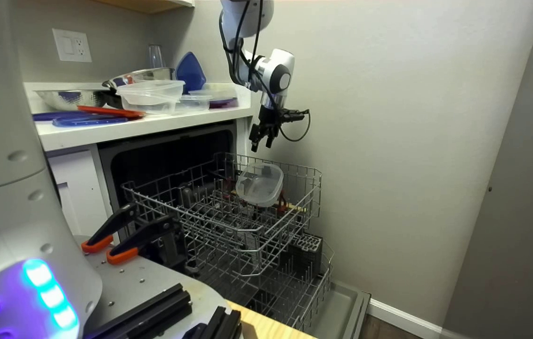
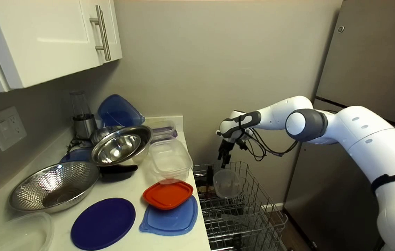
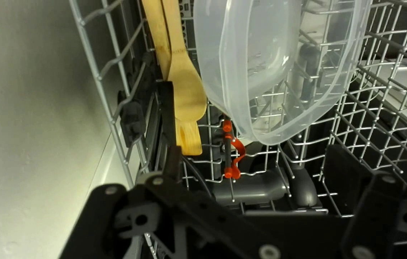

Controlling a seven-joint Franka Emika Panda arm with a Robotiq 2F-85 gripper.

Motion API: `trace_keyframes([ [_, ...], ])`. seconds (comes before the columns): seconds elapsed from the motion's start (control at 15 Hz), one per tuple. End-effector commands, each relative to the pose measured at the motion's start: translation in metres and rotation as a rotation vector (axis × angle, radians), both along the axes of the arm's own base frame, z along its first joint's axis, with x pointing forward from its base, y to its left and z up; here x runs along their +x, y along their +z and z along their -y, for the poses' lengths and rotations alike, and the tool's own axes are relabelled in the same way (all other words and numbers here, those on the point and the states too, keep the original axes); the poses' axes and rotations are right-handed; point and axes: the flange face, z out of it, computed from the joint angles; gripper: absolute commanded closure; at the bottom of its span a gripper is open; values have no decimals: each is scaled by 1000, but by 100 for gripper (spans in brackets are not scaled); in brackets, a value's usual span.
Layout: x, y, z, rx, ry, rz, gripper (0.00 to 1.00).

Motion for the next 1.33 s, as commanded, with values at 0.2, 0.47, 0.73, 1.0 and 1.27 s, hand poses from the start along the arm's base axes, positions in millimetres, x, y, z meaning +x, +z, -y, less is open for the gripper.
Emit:
trace_keyframes([
  [0.2,-14,-17,13,-26,10,-28,0],
  [0.47,-18,-25,14,-27,14,-45,0],
  [0.73,-26,-36,13,-23,16,-69,0],
  [1.0,-33,-46,15,-18,12,-87,0],
  [1.27,-40,-52,15,-14,10,-99,0],
])
